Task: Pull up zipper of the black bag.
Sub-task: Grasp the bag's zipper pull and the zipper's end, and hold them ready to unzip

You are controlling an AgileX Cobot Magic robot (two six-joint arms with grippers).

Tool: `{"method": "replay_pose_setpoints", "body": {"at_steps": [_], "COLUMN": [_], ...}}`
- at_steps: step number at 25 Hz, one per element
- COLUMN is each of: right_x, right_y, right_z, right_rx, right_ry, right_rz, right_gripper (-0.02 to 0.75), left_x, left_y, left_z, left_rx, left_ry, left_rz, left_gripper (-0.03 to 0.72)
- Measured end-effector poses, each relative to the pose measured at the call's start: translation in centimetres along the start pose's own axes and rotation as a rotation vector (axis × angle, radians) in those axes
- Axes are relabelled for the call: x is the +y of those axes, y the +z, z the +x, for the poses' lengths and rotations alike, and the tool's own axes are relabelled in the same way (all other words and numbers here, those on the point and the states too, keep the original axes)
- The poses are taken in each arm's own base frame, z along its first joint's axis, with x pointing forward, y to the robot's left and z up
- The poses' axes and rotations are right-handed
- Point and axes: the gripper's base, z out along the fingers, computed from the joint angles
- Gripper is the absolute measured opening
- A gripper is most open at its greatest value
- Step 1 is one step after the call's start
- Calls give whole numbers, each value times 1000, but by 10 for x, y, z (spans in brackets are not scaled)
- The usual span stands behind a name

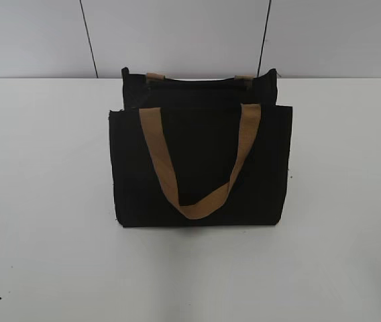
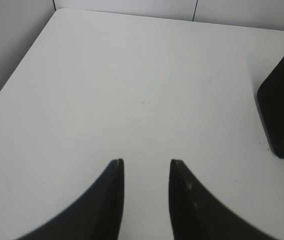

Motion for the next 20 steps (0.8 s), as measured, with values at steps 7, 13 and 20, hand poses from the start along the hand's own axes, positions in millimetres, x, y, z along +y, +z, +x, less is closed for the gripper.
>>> {"method": "replay_pose_setpoints", "body": {"at_steps": [7,13,20], "right_x": [0,0,0], "right_y": [0,0,0], "right_z": [0,0,0], "right_rx": [0,0,0], "right_ry": [0,0,0], "right_rz": [0,0,0], "right_gripper": [577,577,577], "left_x": [0,0,1], "left_y": [10,36,103], "left_z": [-22,-63,-87], "left_rx": [-46,-238,-428], "left_ry": [-1,68,184], "left_rz": [0,-18,-44], "left_gripper": [547,570,463]}}
